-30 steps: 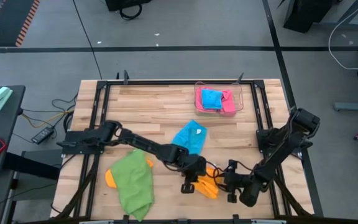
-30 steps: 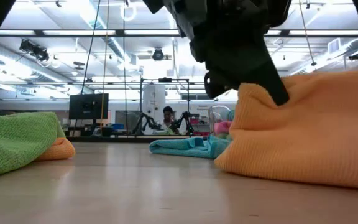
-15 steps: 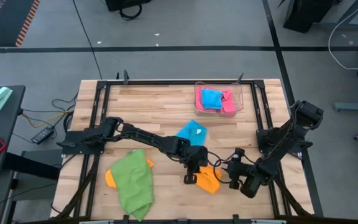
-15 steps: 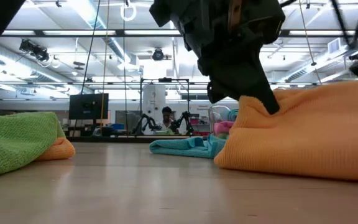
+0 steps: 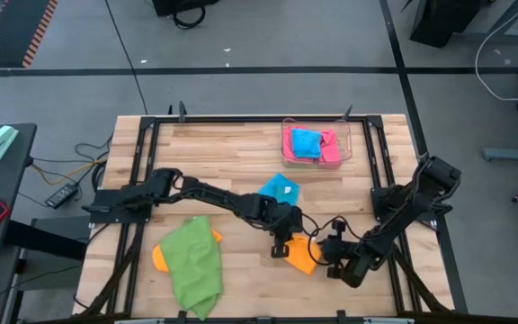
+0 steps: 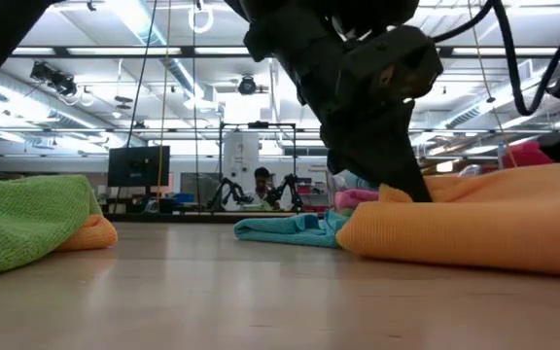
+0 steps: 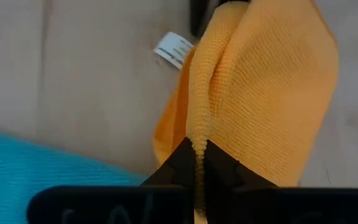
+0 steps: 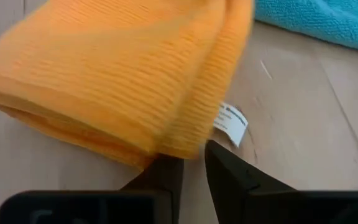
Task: Fold microfiber towels
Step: Fold the right yellow towel
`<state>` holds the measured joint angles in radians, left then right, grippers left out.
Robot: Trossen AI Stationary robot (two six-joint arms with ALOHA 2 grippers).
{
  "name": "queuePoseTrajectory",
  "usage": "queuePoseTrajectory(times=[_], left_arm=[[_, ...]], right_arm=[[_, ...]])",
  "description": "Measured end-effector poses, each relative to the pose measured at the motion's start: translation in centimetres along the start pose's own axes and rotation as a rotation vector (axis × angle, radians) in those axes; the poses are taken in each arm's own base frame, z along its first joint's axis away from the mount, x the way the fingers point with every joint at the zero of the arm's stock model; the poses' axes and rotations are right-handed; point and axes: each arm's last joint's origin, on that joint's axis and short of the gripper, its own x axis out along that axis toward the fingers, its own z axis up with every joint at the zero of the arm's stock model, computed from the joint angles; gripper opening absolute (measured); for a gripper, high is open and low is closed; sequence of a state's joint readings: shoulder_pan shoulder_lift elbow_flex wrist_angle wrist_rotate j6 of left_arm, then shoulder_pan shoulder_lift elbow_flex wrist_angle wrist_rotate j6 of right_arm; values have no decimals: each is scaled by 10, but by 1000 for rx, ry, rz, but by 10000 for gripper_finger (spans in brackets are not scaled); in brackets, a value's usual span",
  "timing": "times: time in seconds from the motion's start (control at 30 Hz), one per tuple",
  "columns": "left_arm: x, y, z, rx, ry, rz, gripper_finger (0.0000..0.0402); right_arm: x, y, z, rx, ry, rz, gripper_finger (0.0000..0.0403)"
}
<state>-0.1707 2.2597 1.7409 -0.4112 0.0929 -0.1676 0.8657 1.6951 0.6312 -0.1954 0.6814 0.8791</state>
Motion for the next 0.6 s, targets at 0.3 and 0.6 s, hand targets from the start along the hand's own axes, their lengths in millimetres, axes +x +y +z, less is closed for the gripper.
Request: queuePoseTrajectory(times=[0.3,0.6], left_arm=[[13,5,-6,-1,21,22,39],[2,4,-1,89,9,72,122]], right_arm=[[1,2,0,12,-2,17,64],[1,2,0,24,3,19,62]])
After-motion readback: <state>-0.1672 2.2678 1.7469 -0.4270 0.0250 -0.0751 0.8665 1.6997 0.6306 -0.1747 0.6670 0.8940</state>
